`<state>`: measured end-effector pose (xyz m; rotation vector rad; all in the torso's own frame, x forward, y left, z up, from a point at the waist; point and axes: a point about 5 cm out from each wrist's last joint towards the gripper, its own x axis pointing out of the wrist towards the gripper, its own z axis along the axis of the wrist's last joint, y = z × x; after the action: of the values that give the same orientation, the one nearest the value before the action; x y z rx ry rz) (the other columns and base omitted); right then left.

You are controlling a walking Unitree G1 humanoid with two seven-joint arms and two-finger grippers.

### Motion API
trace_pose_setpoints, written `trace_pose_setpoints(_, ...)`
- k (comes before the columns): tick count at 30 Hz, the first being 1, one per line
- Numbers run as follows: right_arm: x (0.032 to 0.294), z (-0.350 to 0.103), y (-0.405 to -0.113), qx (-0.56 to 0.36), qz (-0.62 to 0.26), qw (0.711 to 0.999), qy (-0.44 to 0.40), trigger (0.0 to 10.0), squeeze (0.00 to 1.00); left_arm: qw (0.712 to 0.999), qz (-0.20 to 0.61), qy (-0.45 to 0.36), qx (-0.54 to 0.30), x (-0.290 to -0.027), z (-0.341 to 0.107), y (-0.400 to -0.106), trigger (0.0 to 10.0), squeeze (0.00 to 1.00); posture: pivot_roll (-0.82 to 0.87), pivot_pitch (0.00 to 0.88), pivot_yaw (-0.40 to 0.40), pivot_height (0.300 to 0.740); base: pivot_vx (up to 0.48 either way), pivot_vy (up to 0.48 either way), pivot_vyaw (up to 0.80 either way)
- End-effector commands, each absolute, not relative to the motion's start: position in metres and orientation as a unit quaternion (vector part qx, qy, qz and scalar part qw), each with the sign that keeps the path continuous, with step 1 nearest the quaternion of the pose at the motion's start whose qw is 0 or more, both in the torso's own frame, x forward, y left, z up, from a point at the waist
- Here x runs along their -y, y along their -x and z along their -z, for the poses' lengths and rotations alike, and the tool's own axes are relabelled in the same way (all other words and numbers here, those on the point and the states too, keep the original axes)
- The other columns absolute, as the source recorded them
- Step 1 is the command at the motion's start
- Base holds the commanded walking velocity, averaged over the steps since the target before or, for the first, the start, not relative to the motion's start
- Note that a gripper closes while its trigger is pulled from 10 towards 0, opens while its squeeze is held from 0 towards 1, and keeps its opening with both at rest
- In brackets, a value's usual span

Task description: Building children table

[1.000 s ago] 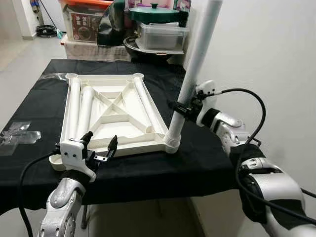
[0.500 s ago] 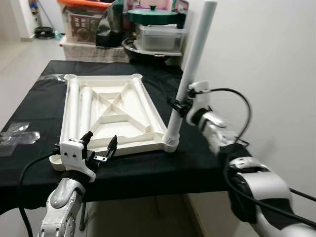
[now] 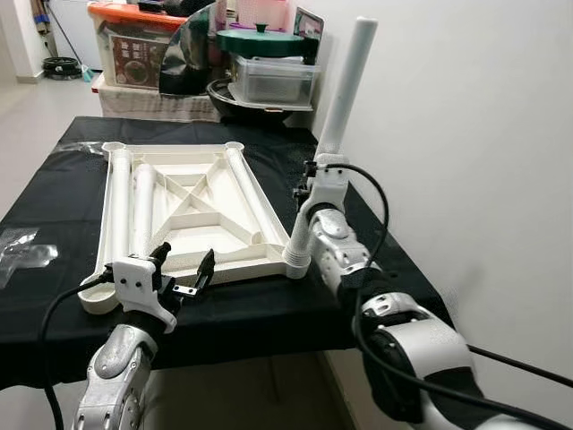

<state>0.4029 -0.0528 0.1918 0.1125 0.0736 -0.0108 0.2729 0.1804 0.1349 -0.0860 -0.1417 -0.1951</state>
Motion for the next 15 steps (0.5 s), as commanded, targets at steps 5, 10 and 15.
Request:
trace_pose_setpoints(5, 0.026, -0.157, -0.386, -0.128, 0.035, 0.990, -0.042, 0.0, 0.00, 0.993, 0.086, 0.034, 0.071, -0.180, -0.134, -0.273, 10.0, 0.00, 0.13, 0.000, -0.182, 0.740, 0.000, 0.000, 0.00)
trace_pose_setpoints(10, 0.021, -0.158, -0.385, -0.133, 0.036, 0.989, -0.055, 0.0, 0.00, 0.993, 0.085, 0.034, 0.070, -0.179, -0.133, -0.273, 10.0, 0.00, 0.13, 0.000, -0.179, 0.740, 0.000, 0.000, 0.00)
trace_pose_setpoints(15, 0.020, -0.156, -0.384, -0.142, 0.035, 0.987, -0.063, 10.0, 0.00, 0.993, 0.087, 0.034, 0.069, -0.179, -0.132, -0.275, 10.0, 0.00, 0.12, 0.000, -0.170, 0.740, 0.000, 0.000, 0.00)
